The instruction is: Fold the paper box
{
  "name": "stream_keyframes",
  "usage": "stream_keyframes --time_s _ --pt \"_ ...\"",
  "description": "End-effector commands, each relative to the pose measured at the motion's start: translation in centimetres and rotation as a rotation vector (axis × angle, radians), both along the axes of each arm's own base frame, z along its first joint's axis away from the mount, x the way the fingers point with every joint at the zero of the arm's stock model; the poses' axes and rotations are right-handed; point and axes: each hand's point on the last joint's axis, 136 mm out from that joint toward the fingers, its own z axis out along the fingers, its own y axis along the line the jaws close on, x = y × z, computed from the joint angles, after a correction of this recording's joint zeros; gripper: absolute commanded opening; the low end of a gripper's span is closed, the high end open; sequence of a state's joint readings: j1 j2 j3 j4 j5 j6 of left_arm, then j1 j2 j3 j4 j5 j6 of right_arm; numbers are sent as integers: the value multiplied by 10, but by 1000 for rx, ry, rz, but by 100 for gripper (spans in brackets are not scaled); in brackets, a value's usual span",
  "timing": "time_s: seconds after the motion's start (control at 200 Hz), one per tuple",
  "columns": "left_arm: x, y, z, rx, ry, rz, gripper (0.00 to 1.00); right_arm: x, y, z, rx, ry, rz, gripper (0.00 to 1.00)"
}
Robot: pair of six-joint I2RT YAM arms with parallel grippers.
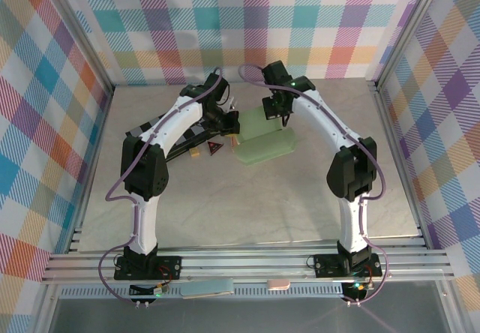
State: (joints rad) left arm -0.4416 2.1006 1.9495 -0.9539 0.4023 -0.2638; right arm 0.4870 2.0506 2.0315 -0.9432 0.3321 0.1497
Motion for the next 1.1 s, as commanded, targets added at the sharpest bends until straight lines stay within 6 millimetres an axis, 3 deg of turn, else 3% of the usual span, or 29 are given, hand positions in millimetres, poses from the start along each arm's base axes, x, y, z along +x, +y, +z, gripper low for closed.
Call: stream_keyframes --time_s 0.0,0.175,0.425,0.835,0.94,1.095 --pt "-13 -5 30 -34 -27 -54 0 19 -27 7 -75 -70 -112 0" --pt "-13 -6 31 -35 -26 -57 0 24 -21 7 -36 -65 -90 14" --pt "-13 -6 32 -32 -27 -62 0 29 -15 2 -14 -51 -70 18" --pt "-13 -6 31 -31 -22 -65 0 36 -33 1 -84 -73 -141 24" --pt "-13 -6 30 -31 -20 -67 0 37 -29 1 -44 -64 -126 29" --pt "-13 -6 30 -29 -21 -64 0 37 -16 -4 66 -18 -67 27"
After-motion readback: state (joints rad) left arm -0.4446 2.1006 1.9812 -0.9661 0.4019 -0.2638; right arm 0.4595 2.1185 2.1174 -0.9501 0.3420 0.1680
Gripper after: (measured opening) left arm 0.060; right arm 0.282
